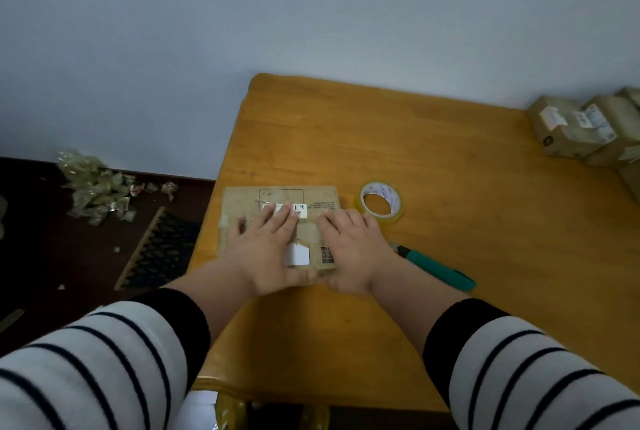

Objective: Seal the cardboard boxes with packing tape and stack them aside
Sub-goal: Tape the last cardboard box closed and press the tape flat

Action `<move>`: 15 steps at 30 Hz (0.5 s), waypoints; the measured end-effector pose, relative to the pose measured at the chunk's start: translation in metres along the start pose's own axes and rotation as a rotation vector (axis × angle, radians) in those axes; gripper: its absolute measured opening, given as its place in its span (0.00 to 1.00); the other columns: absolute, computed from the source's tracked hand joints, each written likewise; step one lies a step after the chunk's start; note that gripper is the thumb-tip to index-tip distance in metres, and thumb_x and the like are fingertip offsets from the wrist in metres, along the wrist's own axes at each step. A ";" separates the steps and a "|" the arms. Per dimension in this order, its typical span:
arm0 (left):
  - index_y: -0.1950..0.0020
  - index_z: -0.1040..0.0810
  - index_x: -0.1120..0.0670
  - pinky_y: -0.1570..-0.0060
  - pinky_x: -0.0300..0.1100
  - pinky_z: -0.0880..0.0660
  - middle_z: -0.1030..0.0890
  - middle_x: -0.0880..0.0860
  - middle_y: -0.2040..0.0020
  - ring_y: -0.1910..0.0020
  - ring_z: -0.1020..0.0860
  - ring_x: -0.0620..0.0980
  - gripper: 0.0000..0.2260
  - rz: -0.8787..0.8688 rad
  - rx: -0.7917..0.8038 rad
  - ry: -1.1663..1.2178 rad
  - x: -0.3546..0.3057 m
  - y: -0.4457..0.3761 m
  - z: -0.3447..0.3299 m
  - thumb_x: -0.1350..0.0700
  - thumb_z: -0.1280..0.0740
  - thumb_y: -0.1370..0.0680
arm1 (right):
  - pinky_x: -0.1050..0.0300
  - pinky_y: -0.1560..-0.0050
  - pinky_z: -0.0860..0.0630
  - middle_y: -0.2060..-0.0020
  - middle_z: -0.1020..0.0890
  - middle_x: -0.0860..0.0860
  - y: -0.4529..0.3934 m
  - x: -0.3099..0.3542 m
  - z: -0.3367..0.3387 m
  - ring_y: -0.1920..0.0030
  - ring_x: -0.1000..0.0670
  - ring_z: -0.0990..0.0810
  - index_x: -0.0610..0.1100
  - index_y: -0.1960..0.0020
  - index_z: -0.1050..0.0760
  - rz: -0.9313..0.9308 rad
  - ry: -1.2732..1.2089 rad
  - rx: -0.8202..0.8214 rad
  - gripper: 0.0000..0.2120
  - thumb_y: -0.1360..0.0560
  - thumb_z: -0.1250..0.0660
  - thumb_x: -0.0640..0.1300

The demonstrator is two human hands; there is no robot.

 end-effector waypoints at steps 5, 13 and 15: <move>0.21 0.59 0.44 0.26 0.60 0.52 0.62 0.47 0.20 0.21 0.60 0.53 0.40 0.299 -0.184 0.124 0.049 0.007 0.012 0.26 0.53 0.26 | 0.43 0.32 0.44 0.35 0.31 0.50 -0.016 -0.005 0.035 0.32 0.45 0.35 0.50 0.28 0.34 -0.071 -0.164 -0.095 0.32 0.29 0.44 0.61; 0.22 0.69 0.51 0.25 0.57 0.62 0.68 0.50 0.21 0.22 0.64 0.50 0.42 0.342 -0.065 0.180 0.057 0.005 -0.012 0.28 0.56 0.24 | 0.36 0.25 0.66 0.25 0.73 0.53 -0.026 0.011 -0.011 0.26 0.53 0.75 0.47 0.23 0.72 -0.121 -0.108 0.181 0.39 0.22 0.62 0.70; 0.23 0.70 0.52 0.26 0.57 0.65 0.69 0.50 0.22 0.22 0.66 0.49 0.40 0.316 -0.080 0.109 0.057 0.004 -0.009 0.28 0.60 0.25 | 0.35 0.26 0.67 0.23 0.69 0.52 -0.028 0.009 -0.008 0.24 0.51 0.71 0.47 0.22 0.69 -0.120 -0.099 0.160 0.41 0.23 0.61 0.71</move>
Point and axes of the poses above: each hand's wrist, its own y-axis away from the middle knuckle, its own z-axis out of the back of the hand, x = y × z, the point moved 3 cm from there along -y, towards the middle knuckle
